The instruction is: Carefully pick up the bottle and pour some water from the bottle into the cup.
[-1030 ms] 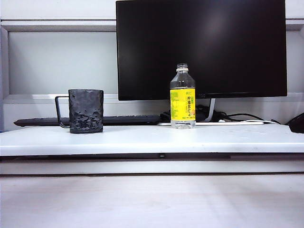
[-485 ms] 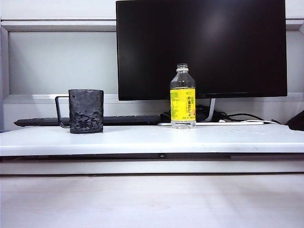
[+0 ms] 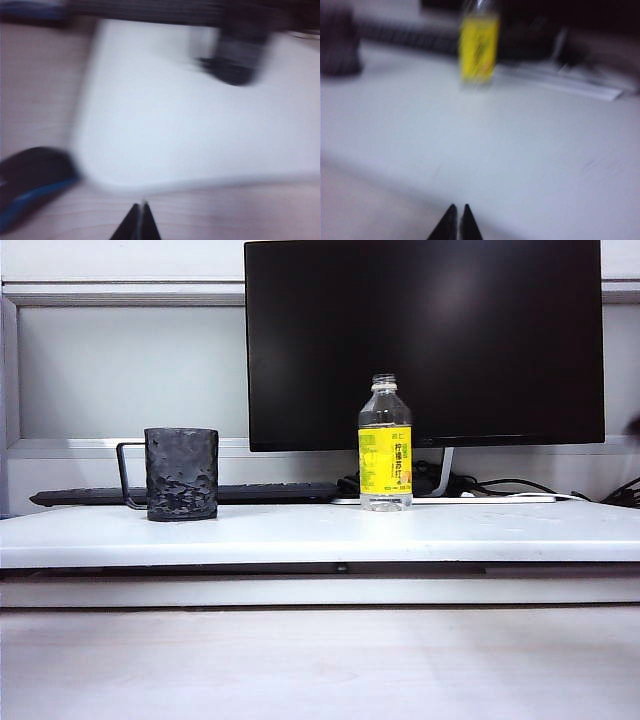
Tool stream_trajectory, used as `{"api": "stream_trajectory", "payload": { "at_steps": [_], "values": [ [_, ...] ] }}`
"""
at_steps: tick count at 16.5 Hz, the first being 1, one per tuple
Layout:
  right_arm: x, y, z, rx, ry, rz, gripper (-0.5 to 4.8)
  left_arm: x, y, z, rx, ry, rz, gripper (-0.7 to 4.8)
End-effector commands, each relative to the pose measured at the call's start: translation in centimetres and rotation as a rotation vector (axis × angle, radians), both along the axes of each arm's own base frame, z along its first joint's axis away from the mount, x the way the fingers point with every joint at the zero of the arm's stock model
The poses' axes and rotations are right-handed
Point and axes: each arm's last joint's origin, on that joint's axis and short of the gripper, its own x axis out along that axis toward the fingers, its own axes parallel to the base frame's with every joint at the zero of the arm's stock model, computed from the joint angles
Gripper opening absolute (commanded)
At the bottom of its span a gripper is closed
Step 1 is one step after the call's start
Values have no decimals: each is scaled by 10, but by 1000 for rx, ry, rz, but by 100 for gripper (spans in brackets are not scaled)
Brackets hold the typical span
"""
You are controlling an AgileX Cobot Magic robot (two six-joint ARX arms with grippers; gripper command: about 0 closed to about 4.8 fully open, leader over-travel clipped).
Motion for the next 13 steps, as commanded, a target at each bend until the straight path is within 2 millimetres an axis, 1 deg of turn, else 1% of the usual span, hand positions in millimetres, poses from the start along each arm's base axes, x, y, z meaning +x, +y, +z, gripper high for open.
{"api": "stream_trajectory", "payload": {
  "at_steps": [1, 3, 5, 6, 8, 10, 13],
  "values": [
    [-2, -10, 13, 69, -130, -89, 23, 1, 8, 1, -3, -7, 91, -4],
    [1, -17, 16, 79, -162, -157, 22, 1, 15, -1, -2, -2, 166, -4],
    [3, -22, 15, 68, -152, -220, 22, 3, 16, -9, 1, 14, 185, -4],
    [3, -24, 15, 67, -152, -238, 22, 5, 17, -9, -1, -33, 185, -4],
    [3, -25, 15, 66, -153, -249, 22, 8, 17, -11, -6, -88, 183, -4],
    [3, -24, 13, 63, -143, -239, 22, 8, 17, -11, -4, -87, 184, -4],
    [4, -24, 6, 37, -82, -241, 22, 8, 17, -11, -4, -88, 185, -4]
  ]
}}
